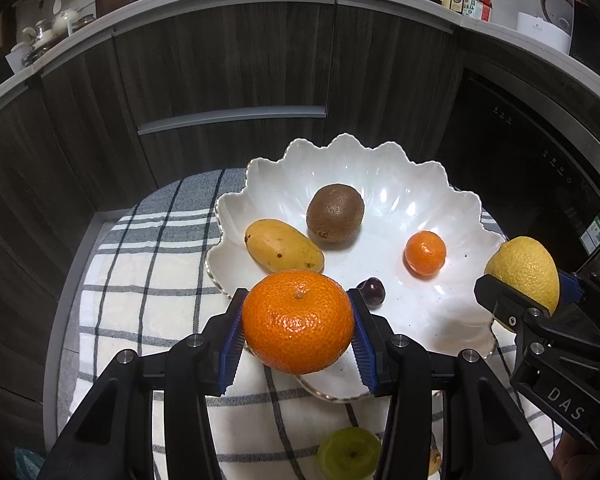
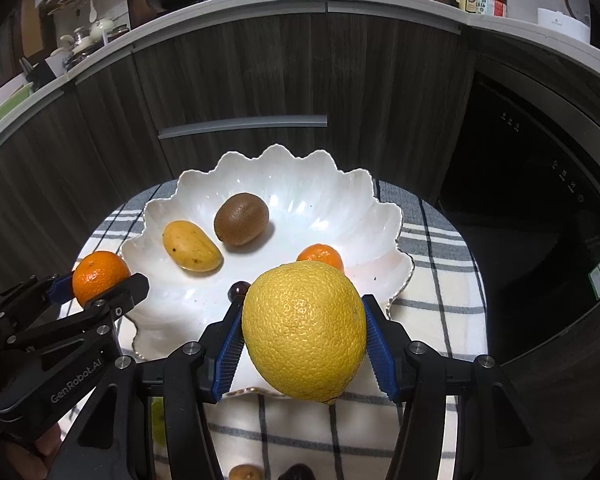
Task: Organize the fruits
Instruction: 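Carry the mandarin with the left tool while the right tool carries the lemon to the bowl, then open both tools to drop the mandarin and lemon into the bowl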
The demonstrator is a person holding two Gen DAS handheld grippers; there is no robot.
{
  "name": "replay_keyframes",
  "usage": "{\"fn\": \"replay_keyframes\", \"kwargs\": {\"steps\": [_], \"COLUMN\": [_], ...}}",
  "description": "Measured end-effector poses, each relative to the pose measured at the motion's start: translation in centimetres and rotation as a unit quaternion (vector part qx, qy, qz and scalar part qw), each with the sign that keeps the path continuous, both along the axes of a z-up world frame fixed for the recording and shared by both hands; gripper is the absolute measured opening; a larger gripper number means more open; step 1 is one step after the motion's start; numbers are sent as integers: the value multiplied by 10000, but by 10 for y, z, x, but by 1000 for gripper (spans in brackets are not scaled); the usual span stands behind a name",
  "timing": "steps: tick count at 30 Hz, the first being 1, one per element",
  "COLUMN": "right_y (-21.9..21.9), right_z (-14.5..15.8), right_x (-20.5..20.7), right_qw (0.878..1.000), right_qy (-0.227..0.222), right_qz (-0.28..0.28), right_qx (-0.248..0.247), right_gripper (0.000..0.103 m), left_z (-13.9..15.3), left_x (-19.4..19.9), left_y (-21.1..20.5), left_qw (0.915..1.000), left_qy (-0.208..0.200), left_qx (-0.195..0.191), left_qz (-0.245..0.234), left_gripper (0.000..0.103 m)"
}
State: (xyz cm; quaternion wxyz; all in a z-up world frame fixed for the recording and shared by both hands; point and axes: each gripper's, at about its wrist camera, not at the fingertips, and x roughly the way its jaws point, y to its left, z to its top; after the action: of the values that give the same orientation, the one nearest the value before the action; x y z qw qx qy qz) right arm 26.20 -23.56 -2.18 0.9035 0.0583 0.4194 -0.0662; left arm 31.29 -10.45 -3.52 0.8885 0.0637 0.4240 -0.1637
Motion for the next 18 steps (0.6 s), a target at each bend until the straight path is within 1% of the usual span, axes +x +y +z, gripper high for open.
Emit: {"fn": "replay_keyframes", "kwargs": {"steps": [9, 18], "right_y": [-9, -4], "right_z": [-13, -18], "right_x": [14, 24], "right_qw": [9999, 9998], "right_qy": [87, 184], "right_qz": [-1, 79], "right_qx": [92, 93], "right_gripper": [56, 57], "left_z": [-10, -20], "left_x": [11, 18], "left_y": [-7, -1], "left_qw": [9999, 9993], "left_qy": [103, 364], "left_qx": [-5, -61], "left_qz": [-34, 8], "left_gripper": [47, 48]}}
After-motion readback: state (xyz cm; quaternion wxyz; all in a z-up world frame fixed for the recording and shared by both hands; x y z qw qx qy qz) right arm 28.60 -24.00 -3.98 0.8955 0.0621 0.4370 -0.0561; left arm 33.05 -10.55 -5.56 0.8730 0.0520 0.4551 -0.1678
